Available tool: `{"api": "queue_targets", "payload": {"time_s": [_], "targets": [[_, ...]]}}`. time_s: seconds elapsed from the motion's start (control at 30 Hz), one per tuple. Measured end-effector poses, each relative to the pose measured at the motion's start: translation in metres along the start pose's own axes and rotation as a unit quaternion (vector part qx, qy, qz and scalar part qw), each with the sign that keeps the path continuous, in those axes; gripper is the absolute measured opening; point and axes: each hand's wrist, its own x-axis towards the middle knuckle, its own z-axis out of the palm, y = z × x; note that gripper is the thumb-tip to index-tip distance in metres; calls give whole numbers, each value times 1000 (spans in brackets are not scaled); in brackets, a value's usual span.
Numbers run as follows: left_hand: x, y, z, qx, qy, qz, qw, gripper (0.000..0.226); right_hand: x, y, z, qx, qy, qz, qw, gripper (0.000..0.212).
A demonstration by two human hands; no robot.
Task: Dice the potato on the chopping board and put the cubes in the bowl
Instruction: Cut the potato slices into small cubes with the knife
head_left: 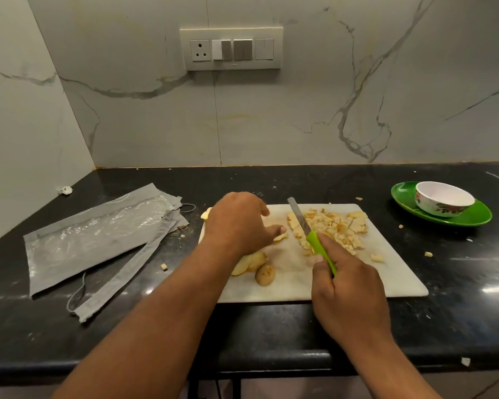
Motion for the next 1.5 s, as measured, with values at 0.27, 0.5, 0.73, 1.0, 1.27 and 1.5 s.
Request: {"api": "queue_targets", "payload": {"time_s": [0.27,0.5,0.73,1.0,1.27,1.5], "targets": [[2,32,16,82,-29,51,995,43,1,13,-3,128,-2,32,991,40],[6,33,18,67,-21,33,997,29,1,18,-2,137,-6,23,990,41],[0,40,15,101,-35,0,994,39,1,16,-4,143,-10,37,989,40],[2,49,19,113,-65,-11,991,32,2,17,-3,147,-8,39,988,40],[6,41,17,15,-73,38,996,29,3,20,0,131,-9,39,991,40],[10,24,6,-107,-182,70,975,20,3,20,-1,116,-17,41,992,41]]}}
